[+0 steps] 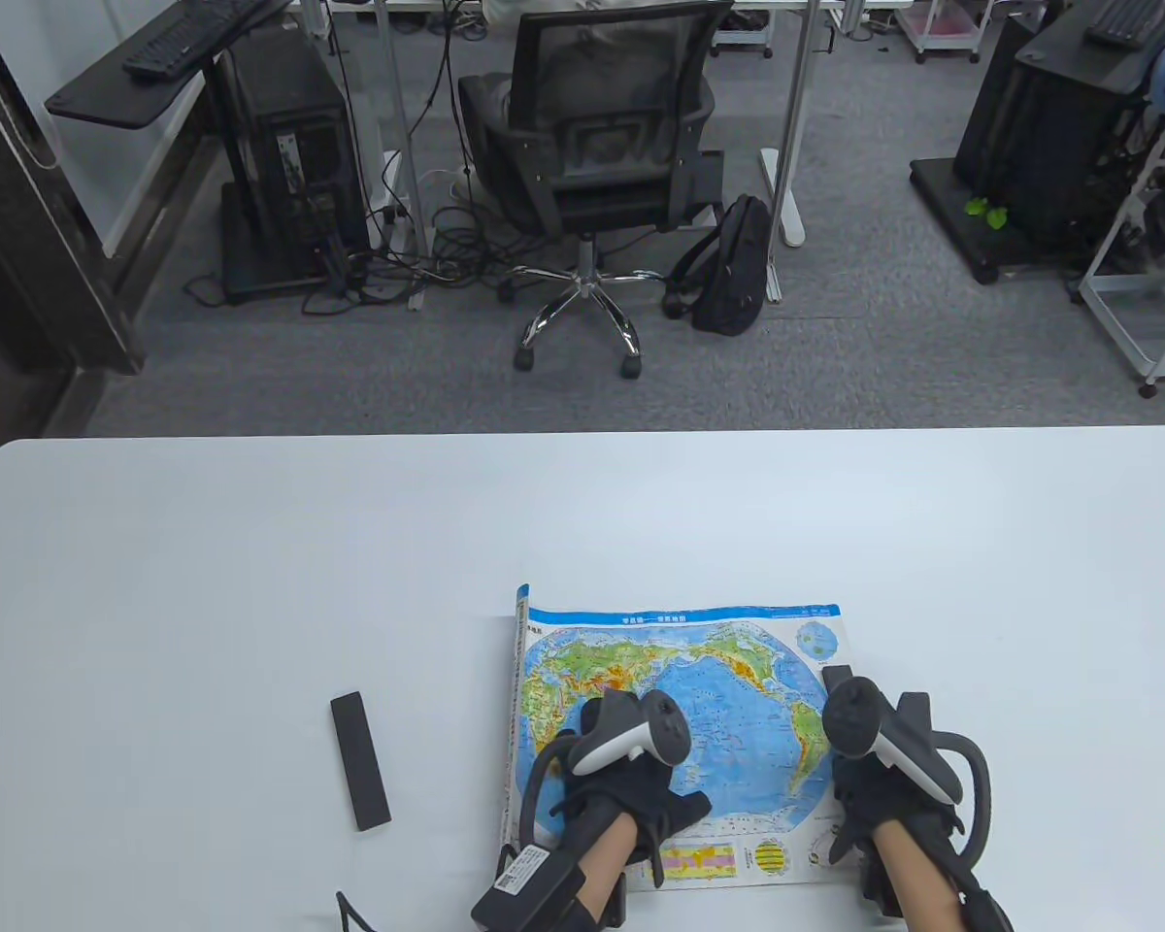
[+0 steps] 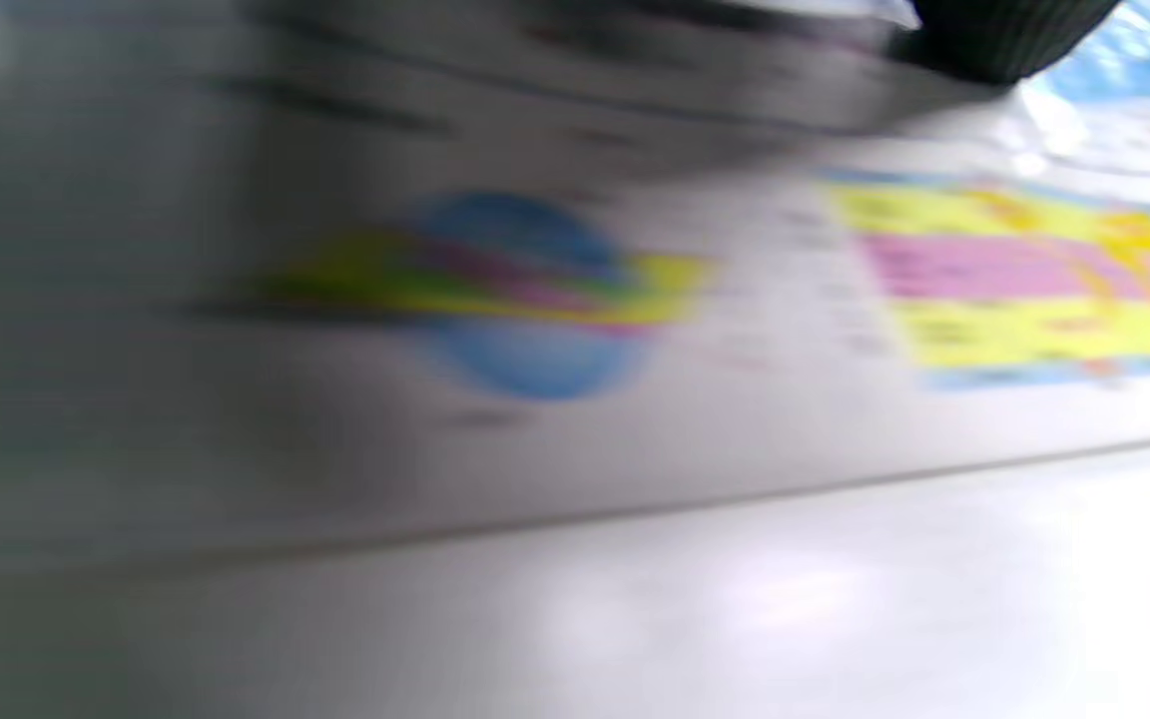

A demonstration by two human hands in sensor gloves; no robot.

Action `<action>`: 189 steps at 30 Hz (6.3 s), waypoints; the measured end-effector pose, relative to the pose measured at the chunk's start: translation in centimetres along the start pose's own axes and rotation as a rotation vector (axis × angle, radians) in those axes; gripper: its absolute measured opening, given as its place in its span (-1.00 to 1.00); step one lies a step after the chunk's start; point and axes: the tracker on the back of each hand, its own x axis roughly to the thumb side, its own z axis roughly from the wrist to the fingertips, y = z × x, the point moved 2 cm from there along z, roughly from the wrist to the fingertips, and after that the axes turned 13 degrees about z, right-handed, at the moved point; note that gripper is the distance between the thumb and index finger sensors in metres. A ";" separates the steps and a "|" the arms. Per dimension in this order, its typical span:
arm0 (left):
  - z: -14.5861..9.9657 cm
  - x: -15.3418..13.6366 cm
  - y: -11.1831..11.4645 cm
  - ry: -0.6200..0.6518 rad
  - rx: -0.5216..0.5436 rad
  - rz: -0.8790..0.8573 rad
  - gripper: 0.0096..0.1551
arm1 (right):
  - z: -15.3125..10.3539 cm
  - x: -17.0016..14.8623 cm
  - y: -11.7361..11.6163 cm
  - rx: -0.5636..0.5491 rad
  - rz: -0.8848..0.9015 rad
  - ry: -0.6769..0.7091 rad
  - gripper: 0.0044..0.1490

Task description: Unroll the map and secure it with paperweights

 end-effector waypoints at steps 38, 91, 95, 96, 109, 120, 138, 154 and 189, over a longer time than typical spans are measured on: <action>-5.1 -13.9 2.2 -0.095 0.164 -0.171 -0.15 | -0.3 1.5 0.5 0.031 -0.093 -0.097 -0.23; -5.6 -15.4 1.9 -0.022 0.229 -0.267 -0.21 | -0.4 27.1 -10.9 0.453 -0.003 0.385 -0.18; -6.4 -15.6 1.0 -0.040 0.304 -0.229 -0.28 | -0.4 27.0 -10.9 0.460 0.008 0.377 -0.19; -6.7 -15.6 0.9 -0.039 0.314 -0.233 -0.28 | -0.4 27.0 -10.9 0.460 0.005 0.376 -0.19; -10.9 -19.4 -0.8 -0.159 0.602 -0.360 -0.19 | -0.4 27.0 -10.9 0.467 0.001 0.373 -0.19; -8.2 -22.7 4.3 -0.406 0.246 -0.475 0.04 | -0.4 26.9 -10.9 0.467 0.007 0.373 -0.19; -9.4 -22.0 2.5 -0.549 0.373 -0.227 -0.22 | -0.2 26.9 -10.5 0.450 -0.018 0.372 -0.12; -10.7 -24.1 2.7 -0.434 0.508 -0.542 -0.22 | 0.1 26.3 -10.2 0.475 0.031 0.389 -0.16; -7.2 -13.9 -0.7 -0.331 0.514 -0.176 -0.25 | 0.0 25.9 -10.3 0.461 0.039 0.405 -0.16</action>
